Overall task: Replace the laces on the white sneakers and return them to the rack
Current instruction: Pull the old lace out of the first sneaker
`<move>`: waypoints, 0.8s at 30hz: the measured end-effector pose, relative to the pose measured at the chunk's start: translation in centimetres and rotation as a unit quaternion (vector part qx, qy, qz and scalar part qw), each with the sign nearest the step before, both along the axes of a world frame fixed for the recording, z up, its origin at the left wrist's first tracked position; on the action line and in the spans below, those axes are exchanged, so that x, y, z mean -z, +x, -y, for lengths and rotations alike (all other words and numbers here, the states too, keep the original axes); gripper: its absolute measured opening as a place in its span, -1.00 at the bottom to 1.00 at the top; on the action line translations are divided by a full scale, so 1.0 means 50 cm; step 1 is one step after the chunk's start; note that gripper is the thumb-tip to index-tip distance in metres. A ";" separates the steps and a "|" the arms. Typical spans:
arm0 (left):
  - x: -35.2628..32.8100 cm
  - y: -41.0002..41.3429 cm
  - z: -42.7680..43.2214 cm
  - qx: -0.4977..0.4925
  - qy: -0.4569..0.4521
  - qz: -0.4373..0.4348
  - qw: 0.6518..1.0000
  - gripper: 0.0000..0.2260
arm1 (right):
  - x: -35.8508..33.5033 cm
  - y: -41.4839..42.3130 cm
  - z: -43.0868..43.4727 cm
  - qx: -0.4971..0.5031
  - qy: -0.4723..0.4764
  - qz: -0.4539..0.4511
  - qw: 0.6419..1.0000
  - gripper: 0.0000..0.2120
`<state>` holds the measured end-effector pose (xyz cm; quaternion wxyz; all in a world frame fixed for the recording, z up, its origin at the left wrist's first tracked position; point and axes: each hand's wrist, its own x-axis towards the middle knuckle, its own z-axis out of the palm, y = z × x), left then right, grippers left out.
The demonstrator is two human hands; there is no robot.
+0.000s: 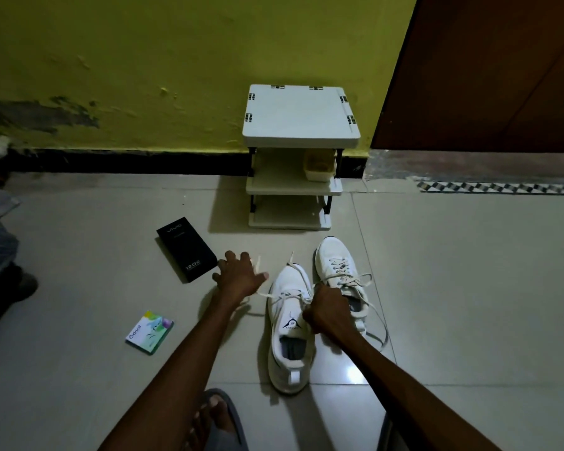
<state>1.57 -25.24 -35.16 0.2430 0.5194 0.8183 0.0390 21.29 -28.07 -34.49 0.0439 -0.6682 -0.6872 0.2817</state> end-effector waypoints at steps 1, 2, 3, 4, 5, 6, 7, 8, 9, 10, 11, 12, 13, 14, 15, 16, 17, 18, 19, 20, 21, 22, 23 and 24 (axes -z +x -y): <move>-0.001 0.012 0.011 0.006 -0.015 -0.034 0.999 -0.40 | 0.000 0.003 -0.004 -0.012 -0.003 0.014 1.000 -0.84; 0.000 0.025 0.020 0.008 -0.007 -0.058 0.998 -0.37 | 0.002 0.006 -0.009 -0.024 -0.002 0.022 0.999 -0.85; -0.002 0.037 0.027 0.009 0.006 -0.072 0.997 -0.36 | 0.005 0.008 -0.015 -0.036 -0.006 0.027 0.999 -0.82; -0.001 0.046 0.030 0.016 0.008 -0.073 0.997 -0.35 | 0.006 0.009 -0.019 -0.057 0.001 0.034 0.998 -0.80; -0.002 0.052 0.032 0.029 -0.005 -0.059 0.998 -0.34 | 0.004 0.007 -0.025 -0.077 0.012 0.046 0.996 -0.85; 0.001 0.057 0.031 0.045 -0.030 -0.030 0.998 -0.34 | 0.005 0.005 -0.032 -0.100 0.032 0.050 0.993 -0.89; 0.006 0.064 0.031 0.060 -0.058 0.006 0.996 -0.37 | 0.003 -0.001 -0.040 -0.118 0.044 0.057 0.990 -0.83; 0.008 0.071 0.035 0.075 -0.077 0.034 0.994 -0.42 | 0.003 -0.009 -0.049 -0.145 0.056 0.064 0.986 -0.80; 0.010 0.080 0.041 0.091 -0.088 0.045 0.991 -0.49 | 0.000 -0.016 -0.056 -0.171 0.058 0.076 0.981 -0.81; 0.013 0.088 0.047 0.100 -0.085 0.043 0.990 -0.56 | 0.002 -0.024 -0.062 -0.199 0.064 0.089 0.974 -0.82; 0.018 0.094 0.053 0.096 -0.075 0.046 0.992 -0.61 | 0.002 -0.032 -0.065 -0.222 0.065 0.105 0.967 -0.83; 0.024 0.099 0.056 0.084 -0.063 0.061 0.993 -0.64 | 0.006 -0.037 -0.069 -0.244 0.073 0.116 0.960 -0.83; 0.028 0.100 0.059 0.068 -0.055 0.087 0.992 -0.66 | 0.009 -0.043 -0.071 -0.260 0.075 0.127 0.954 -0.83; 0.030 0.098 0.061 0.057 -0.049 0.109 0.991 -0.69 | 0.016 -0.047 -0.072 -0.273 0.080 0.134 0.949 -0.84; 0.028 0.095 0.062 0.050 -0.046 0.123 0.990 -0.72 | 0.020 -0.050 -0.072 -0.282 0.086 0.144 0.945 -0.85; 0.031 0.088 0.060 0.045 -0.045 0.131 0.989 -0.75 | 0.027 -0.055 -0.074 -0.292 0.097 0.155 0.939 -0.86; 0.033 0.082 0.058 0.042 -0.049 0.135 0.989 -0.77 | 0.028 -0.060 -0.076 -0.299 0.110 0.166 0.933 -0.86; 0.036 0.077 0.057 0.041 -0.051 0.137 0.988 -0.78 | 0.029 -0.065 -0.078 -0.306 0.123 0.175 0.928 -0.85; 0.038 0.075 0.056 0.042 -0.052 0.137 0.988 -0.78 | 0.028 -0.069 -0.080 -0.310 0.133 0.181 0.924 -0.83; 0.039 0.074 0.056 0.045 -0.048 0.132 0.989 -0.78 | 0.028 -0.072 -0.081 -0.308 0.142 0.178 0.924 -0.82; 0.038 0.073 0.056 0.048 -0.044 0.126 0.990 -0.79 | 0.028 -0.075 -0.081 -0.298 0.142 0.172 0.928 -0.81; 0.039 0.073 0.056 0.048 -0.038 0.123 0.990 -0.79 | 0.029 -0.076 -0.080 -0.271 0.134 0.159 0.940 -0.80; 0.039 0.072 0.057 0.048 -0.033 0.124 0.991 -0.79 | 0.033 -0.074 -0.078 -0.222 0.122 0.134 0.958 -0.80; 0.040 0.071 0.056 0.050 -0.030 0.124 0.991 -0.78 | 0.045 -0.070 -0.079 -0.146 0.107 0.088 0.980 -0.79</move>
